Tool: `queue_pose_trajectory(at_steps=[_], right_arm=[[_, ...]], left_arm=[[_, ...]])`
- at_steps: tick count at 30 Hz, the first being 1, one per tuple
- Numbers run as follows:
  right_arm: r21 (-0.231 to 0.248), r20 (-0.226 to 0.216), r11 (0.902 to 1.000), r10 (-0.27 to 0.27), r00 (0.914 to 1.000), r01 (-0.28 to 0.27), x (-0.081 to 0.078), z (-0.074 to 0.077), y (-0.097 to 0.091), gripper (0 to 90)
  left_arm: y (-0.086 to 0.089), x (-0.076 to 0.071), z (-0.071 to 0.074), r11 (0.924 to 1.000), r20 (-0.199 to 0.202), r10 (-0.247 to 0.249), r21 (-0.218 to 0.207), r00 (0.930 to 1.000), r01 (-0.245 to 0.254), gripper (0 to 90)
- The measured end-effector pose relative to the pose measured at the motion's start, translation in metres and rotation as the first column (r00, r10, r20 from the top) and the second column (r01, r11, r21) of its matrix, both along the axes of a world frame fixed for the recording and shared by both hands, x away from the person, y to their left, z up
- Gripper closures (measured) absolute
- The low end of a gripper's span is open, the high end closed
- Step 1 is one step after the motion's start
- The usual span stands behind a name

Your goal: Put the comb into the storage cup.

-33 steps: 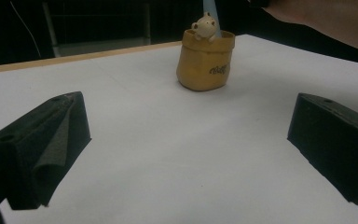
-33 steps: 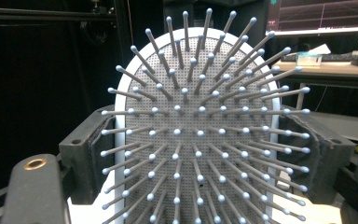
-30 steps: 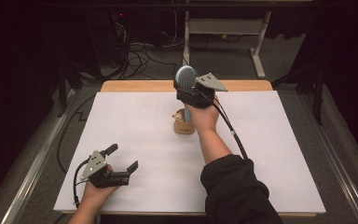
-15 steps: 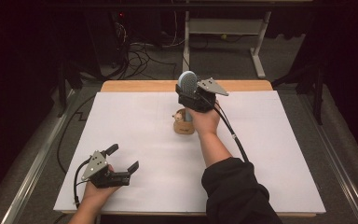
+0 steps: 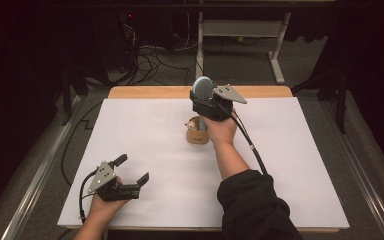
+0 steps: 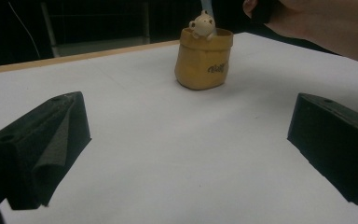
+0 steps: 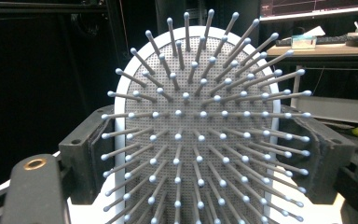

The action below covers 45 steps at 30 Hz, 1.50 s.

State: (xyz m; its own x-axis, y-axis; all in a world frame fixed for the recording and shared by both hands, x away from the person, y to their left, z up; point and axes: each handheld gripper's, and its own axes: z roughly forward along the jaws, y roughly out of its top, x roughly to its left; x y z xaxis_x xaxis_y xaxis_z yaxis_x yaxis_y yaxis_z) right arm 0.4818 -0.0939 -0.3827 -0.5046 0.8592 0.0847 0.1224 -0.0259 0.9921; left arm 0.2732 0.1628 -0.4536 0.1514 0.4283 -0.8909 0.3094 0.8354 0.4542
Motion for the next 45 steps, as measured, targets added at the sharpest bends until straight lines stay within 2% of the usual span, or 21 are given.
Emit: queue_pose_trajectory(at_steps=[20, 45], right_arm=[[0.055, -0.058, 0.9984, -0.009, 0.9983, 0.012, 0.007, 0.000, -0.013, 19.8], [0.069, -0.087, 0.9972, -0.022, 0.9960, 0.028, 0.012, 0.000, -0.022, 18.8]], left_arm=[[0.000, 0.000, -0.001, 1.0000, -0.011, 0.002, 0.000, 0.9999, -0.002, 0.0], [0.000, 0.000, -0.001, 1.0000, -0.007, 0.003, 0.004, 1.0000, -0.003, 0.0]])
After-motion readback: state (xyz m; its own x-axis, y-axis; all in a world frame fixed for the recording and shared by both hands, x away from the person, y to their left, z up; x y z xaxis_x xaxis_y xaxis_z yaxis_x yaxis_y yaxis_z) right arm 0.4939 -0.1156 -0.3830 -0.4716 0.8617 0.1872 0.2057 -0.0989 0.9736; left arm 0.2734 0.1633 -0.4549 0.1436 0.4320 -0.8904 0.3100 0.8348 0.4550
